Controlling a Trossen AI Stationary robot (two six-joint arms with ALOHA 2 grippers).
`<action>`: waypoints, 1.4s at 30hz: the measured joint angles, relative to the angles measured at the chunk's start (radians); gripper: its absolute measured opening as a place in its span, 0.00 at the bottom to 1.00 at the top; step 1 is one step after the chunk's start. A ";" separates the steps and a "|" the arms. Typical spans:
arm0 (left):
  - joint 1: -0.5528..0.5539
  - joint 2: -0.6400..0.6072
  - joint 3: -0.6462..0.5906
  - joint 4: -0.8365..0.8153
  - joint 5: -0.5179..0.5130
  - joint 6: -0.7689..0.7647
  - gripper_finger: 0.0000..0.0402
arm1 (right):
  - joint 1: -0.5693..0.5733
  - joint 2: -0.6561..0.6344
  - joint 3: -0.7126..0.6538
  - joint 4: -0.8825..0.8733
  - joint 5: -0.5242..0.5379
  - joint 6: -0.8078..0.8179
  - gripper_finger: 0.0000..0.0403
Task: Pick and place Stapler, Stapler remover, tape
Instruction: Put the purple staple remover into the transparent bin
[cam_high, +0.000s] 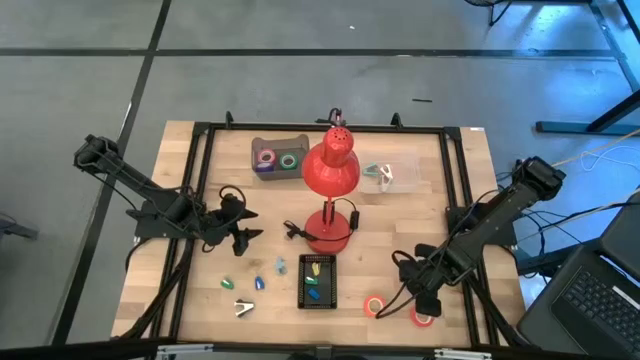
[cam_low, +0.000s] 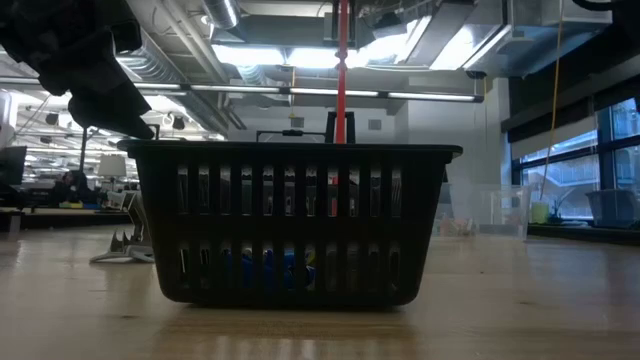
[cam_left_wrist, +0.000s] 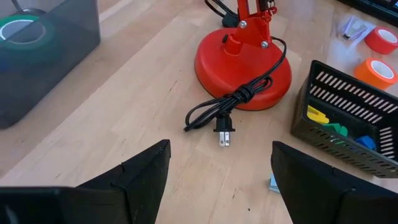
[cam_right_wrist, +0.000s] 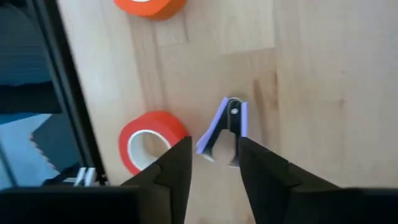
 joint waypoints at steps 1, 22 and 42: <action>0.000 0.000 0.000 0.000 0.000 0.002 0.66 | 0.000 0.000 0.000 -0.007 0.006 0.000 0.34; 0.000 0.000 0.000 0.000 -0.054 0.087 0.66 | 0.000 0.084 -0.010 -0.078 -0.004 0.009 0.31; 0.000 0.000 0.000 0.001 -0.053 0.086 0.66 | 0.001 0.140 -0.010 -0.057 -0.038 0.070 0.25</action>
